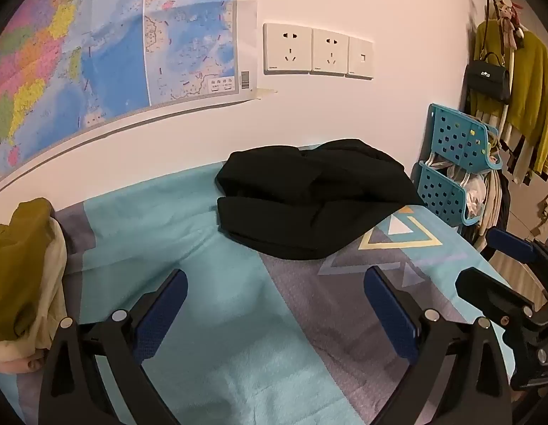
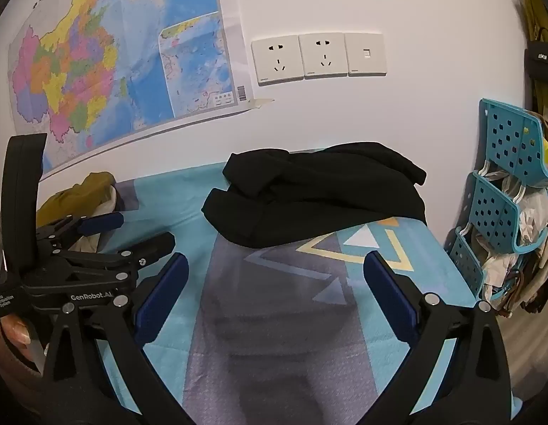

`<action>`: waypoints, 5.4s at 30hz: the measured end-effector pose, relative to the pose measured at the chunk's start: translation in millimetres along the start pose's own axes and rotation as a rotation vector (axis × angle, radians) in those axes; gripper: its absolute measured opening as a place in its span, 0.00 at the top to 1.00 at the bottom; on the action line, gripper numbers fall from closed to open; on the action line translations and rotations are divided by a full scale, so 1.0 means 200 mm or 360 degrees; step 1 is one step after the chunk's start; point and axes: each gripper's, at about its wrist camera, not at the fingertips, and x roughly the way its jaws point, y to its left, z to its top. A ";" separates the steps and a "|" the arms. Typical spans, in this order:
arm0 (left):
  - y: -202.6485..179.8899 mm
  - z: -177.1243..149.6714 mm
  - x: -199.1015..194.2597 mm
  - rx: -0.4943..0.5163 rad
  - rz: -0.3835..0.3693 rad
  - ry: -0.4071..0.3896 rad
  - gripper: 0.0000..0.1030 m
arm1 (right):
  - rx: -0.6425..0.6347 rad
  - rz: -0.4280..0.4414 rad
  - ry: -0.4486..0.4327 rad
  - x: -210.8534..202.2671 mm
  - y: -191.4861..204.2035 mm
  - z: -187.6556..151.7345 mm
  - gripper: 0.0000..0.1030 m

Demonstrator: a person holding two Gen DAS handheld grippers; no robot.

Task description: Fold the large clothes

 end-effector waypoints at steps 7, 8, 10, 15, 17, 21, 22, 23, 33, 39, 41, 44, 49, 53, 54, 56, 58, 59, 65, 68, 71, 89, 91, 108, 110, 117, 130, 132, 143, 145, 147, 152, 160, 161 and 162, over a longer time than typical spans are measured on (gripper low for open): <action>0.02 0.03 0.00 -0.0020 -0.0007 0.0016 0.06 | 0.0002 0.0007 0.0002 0.01 0.02 0.01 0.05; 0.02 0.03 0.00 -0.0016 -0.0005 0.0018 0.06 | 0.0000 0.0010 0.0002 0.02 0.02 0.02 0.05; 0.01 0.04 0.00 -0.0011 0.0002 0.0014 0.06 | -0.0001 0.0008 -0.0013 0.00 0.00 0.00 0.05; 0.00 0.02 -0.01 -0.0016 0.0006 -0.0009 0.06 | -0.0005 0.0014 -0.0012 0.00 -0.01 0.00 0.05; 0.00 0.01 -0.01 -0.0010 0.0010 -0.0015 0.06 | -0.0001 0.0011 -0.0013 0.01 0.00 0.00 0.05; 0.00 0.01 -0.01 -0.0001 0.0015 -0.0019 0.06 | -0.0005 0.0017 -0.0016 0.01 -0.01 0.00 0.05; -0.01 0.01 -0.01 -0.0002 0.0012 -0.0021 0.06 | -0.0008 0.0019 -0.0014 0.02 -0.01 0.00 0.05; -0.01 0.01 -0.01 -0.0002 0.0014 -0.0021 0.06 | -0.0008 0.0017 -0.0017 0.02 -0.01 0.00 0.05; -0.02 0.02 -0.02 0.0002 0.0023 -0.0025 0.06 | -0.0004 0.0011 -0.0029 0.00 0.00 0.01 0.05; -0.02 0.02 -0.02 0.0001 0.0017 -0.0023 0.06 | -0.0003 0.0017 -0.0023 0.00 0.01 0.01 0.05; -0.02 0.02 -0.02 0.0003 0.0015 -0.0022 0.06 | -0.0002 0.0017 -0.0024 0.00 0.01 0.01 0.05; -0.02 0.02 -0.02 0.0007 0.0014 -0.0019 0.06 | -0.0004 0.0019 -0.0026 0.00 0.01 0.01 0.05; -0.03 0.02 -0.03 0.0006 0.0016 -0.0024 0.06 | -0.0005 0.0018 -0.0026 0.00 0.01 0.00 0.05; -0.03 0.02 -0.03 0.0002 0.0018 -0.0025 0.06 | -0.0003 0.0022 -0.0026 0.00 0.00 0.01 0.05; -0.03 0.02 -0.04 0.0000 0.0019 -0.0026 0.06 | -0.0003 0.0019 -0.0029 0.00 0.01 0.01 0.05; -0.03 0.02 -0.03 0.0002 0.0017 -0.0025 0.06 | -0.0005 0.0024 -0.0029 -0.01 0.01 0.01 0.05; -0.03 0.02 -0.04 0.0000 0.0020 -0.0028 0.06 | -0.0006 0.0024 -0.0033 -0.01 0.01 0.01 0.05; -0.03 0.02 -0.04 0.0000 0.0018 -0.0029 0.06 | -0.0004 0.0025 -0.0032 -0.01 0.00 0.01 0.05; -0.02 0.02 -0.04 0.0001 0.0017 -0.0030 0.06 | -0.0001 0.0027 -0.0033 -0.01 0.00 0.02 0.05; -0.02 0.02 -0.04 0.0000 0.0015 -0.0028 0.06 | -0.0002 0.0030 -0.0037 -0.01 0.00 0.02 0.05; -0.03 0.02 -0.04 0.0000 0.0015 -0.0030 0.06 | -0.0003 0.0033 -0.0039 -0.02 0.00 0.02 0.05; -0.03 0.02 -0.04 -0.0001 0.0018 -0.0031 0.06 | -0.0001 0.0030 -0.0034 -0.01 -0.01 0.03 0.05; -0.04 0.02 -0.04 0.0000 0.0014 -0.0026 0.06 | -0.0002 0.0030 -0.0033 -0.01 -0.01 0.03 0.05; -0.04 0.03 -0.02 -0.0016 0.0011 0.0002 0.06 | 0.0001 0.0027 -0.0019 0.00 -0.03 0.03 0.05; -0.04 0.03 -0.01 -0.0017 0.0011 0.0005 0.06 | 0.0001 0.0033 -0.0013 0.01 -0.03 0.03 0.05; -0.03 0.03 0.02 -0.0027 0.0013 0.0025 0.06 | -0.0005 0.0038 -0.0002 0.02 -0.04 0.04 0.05; -0.01 0.05 0.10 -0.0047 0.0030 0.0049 0.06 | -0.0060 0.0044 0.0052 0.12 -0.05 0.09 0.05; 0.01 0.06 0.14 -0.0067 0.0047 0.0068 0.06 | -0.0078 0.0046 0.0077 0.17 -0.07 0.11 0.05; 0.15 0.11 0.45 -0.0169 0.0082 0.0213 0.06 | -0.0387 -0.0032 0.0282 0.68 -0.10 0.27 0.05; 0.17 0.11 0.49 -0.0181 0.0103 0.0229 0.06 | -0.0469 -0.0023 0.0315 0.78 -0.09 0.28 0.05; 0.19 0.11 0.54 -0.0189 0.0111 0.0256 0.06 | -0.0554 -0.0041 0.0355 0.90 -0.08 0.30 0.07; 0.24 0.09 0.60 -0.0219 0.0109 0.0297 0.06 | -0.0727 0.0008 0.0465 1.10 -0.05 0.35 0.58; 0.30 0.11 0.68 -0.0253 0.0075 0.0329 0.06 | -0.0500 0.0138 0.0289 0.85 -0.27 0.68 0.91; 0.30 0.12 0.69 -0.0256 0.0073 0.0330 0.06 | -0.0482 0.0170 0.0320 0.85 -0.29 0.69 0.88; 0.31 0.13 0.70 -0.0250 0.0076 0.0334 0.06 | -0.0527 0.0182 0.0352 0.87 -0.28 0.68 0.79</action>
